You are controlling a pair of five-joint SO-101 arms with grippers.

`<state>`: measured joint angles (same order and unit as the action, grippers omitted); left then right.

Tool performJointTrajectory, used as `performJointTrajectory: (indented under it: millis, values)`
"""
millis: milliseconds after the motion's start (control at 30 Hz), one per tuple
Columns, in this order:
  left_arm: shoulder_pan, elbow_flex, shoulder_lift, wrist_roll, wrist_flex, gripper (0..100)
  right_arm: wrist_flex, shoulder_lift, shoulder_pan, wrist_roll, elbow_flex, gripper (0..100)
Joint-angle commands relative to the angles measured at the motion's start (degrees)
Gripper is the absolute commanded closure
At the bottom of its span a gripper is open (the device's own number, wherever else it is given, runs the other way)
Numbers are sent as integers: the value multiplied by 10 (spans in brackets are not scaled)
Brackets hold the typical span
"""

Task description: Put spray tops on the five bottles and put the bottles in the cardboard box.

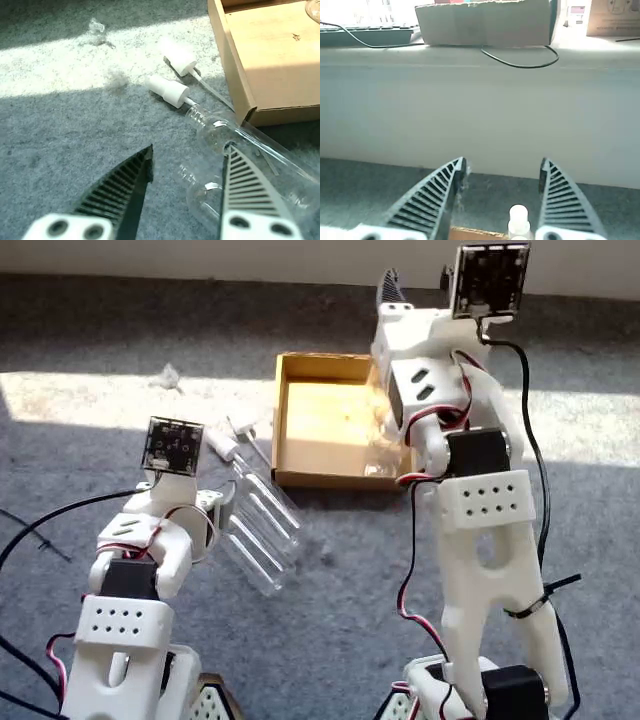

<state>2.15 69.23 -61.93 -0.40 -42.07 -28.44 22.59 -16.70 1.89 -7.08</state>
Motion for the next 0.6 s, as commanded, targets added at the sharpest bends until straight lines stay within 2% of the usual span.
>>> performJointTrajectory:
  millis: [0, 133, 267, 367, 567]
  values:
    - [112, -63, -1, -4, 9, 787, -142, 18, -70, -5, 63, 796]
    - [210, -74, 0, -8, 8, 787, -252, 16, -141, -5, 62, 796]
    - [263, -101, 65, -73, 11, 787, -291, -14, -217, -6, 63, 796]
    - [297, -163, 170, -108, 9, 787, -321, -98, -255, -18, 68, 796]
    - [386, -357, 419, -149, 5, 786, -421, -269, -305, -134, 137, 795]
